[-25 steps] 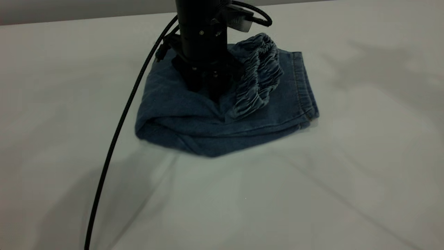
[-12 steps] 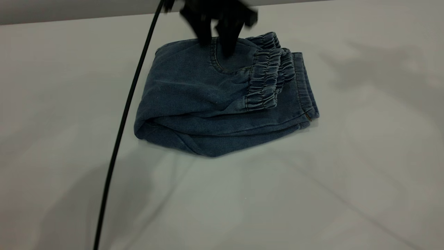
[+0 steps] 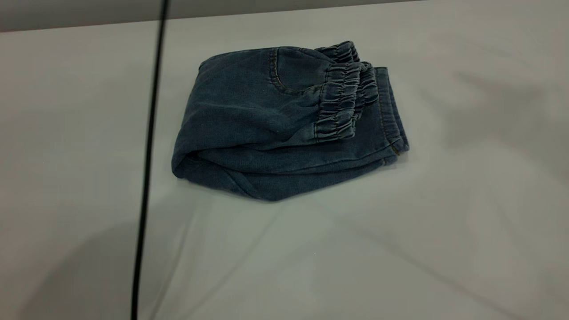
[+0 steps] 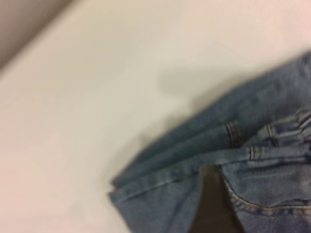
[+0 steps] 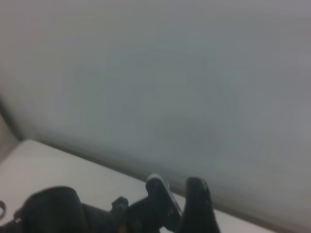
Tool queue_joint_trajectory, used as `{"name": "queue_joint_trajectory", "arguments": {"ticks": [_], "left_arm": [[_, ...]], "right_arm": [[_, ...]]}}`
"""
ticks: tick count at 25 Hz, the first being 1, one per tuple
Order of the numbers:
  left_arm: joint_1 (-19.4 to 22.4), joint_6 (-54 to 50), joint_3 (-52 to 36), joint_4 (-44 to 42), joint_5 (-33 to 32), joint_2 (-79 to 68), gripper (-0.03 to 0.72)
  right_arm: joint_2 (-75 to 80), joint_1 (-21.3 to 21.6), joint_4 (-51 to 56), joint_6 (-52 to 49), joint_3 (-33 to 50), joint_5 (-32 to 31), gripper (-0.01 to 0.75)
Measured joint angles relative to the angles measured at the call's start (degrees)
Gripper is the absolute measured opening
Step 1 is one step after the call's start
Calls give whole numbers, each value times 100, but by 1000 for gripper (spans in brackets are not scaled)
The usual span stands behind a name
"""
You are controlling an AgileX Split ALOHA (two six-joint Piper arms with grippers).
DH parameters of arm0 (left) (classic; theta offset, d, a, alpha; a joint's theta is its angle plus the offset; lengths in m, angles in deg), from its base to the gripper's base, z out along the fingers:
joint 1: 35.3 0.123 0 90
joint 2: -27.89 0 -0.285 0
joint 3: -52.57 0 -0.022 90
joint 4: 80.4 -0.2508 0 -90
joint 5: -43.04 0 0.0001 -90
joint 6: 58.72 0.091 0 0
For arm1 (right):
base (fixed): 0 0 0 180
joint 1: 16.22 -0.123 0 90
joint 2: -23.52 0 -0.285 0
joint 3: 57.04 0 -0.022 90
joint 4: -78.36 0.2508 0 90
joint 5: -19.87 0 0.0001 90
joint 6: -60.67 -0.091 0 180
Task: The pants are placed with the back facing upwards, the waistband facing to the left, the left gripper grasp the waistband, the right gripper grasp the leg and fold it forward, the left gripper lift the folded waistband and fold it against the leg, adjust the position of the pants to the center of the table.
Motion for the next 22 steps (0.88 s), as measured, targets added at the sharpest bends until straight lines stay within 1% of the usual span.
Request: {"name": "queue_joint_trajectory", "arguments": {"ticks": [5, 9, 15, 22], "left_arm": [[5, -5, -5, -304, -7, 973, 433], [5, -42, -112, -353, -1, 1793, 433], [5, -190, -882, -288, -1, 3095, 433], [5, -205, -2349, -209, 15, 4888, 433]], "right_arm": [[-659, 0, 43, -62, 95, 0, 447], [-1375, 0, 38, 3, 680, 0, 447], [-2590, 0, 38, 143, 2141, 0, 447], [-3829, 0, 122, 219, 3809, 1, 447]]}}
